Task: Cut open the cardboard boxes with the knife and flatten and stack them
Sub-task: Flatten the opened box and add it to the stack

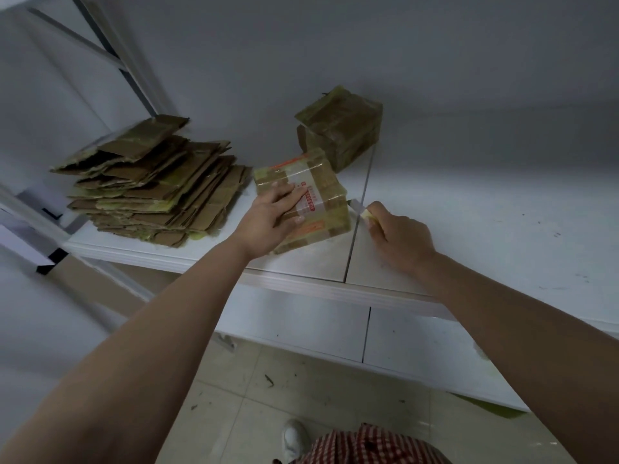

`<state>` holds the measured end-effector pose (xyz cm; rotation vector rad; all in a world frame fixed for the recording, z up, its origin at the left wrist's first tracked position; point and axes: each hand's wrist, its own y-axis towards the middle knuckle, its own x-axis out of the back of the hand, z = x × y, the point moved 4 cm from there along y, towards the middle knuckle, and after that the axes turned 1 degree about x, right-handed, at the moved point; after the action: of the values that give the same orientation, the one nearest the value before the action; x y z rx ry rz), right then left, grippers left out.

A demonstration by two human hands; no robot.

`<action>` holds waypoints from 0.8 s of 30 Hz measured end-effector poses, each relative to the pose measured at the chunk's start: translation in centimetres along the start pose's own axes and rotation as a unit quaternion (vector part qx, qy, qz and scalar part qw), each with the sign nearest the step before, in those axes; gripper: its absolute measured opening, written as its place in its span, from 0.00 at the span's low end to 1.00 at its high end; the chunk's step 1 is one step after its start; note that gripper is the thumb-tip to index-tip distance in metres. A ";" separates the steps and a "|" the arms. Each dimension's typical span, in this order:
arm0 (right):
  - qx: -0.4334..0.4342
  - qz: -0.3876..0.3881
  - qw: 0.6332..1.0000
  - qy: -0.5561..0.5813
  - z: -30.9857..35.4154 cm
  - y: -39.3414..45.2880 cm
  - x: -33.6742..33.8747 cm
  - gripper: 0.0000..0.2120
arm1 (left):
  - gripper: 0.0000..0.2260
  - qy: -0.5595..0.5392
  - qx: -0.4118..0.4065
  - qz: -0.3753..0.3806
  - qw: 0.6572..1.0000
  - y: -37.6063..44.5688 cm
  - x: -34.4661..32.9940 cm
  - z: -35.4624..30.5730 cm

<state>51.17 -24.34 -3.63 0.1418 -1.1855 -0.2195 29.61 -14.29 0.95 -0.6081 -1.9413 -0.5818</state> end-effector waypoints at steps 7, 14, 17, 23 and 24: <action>0.056 0.090 0.989 -0.107 -0.1 0.2 -0.3 0.10 | 0.24 -0.001 0.004 0.011 1.000 0.1 0.0 0.1; -0.024 0.019 0.999 -0.010 -1.2 -0.3 -0.4 0.12 | 0.27 0.017 0.005 0.033 0.999 -0.1 0.3 -0.1; -0.041 -0.023 0.999 0.017 -1.5 -0.5 -0.2 0.13 | 0.27 0.020 0.018 0.055 0.998 0.0 0.5 -0.3; -0.041 -0.096 0.994 0.041 -0.9 -0.9 0.5 0.12 | 0.22 0.124 -0.012 -0.028 0.992 -0.1 0.1 -1.0; -0.041 -0.102 0.992 0.055 -0.7 -0.8 0.5 0.10 | 0.21 0.134 -0.013 -0.044 0.990 -0.1 0.0 -1.1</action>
<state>51.90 -25.26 -3.59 0.2003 -1.0504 -0.4340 30.29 -15.06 1.37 -0.4382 -1.7152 -0.7083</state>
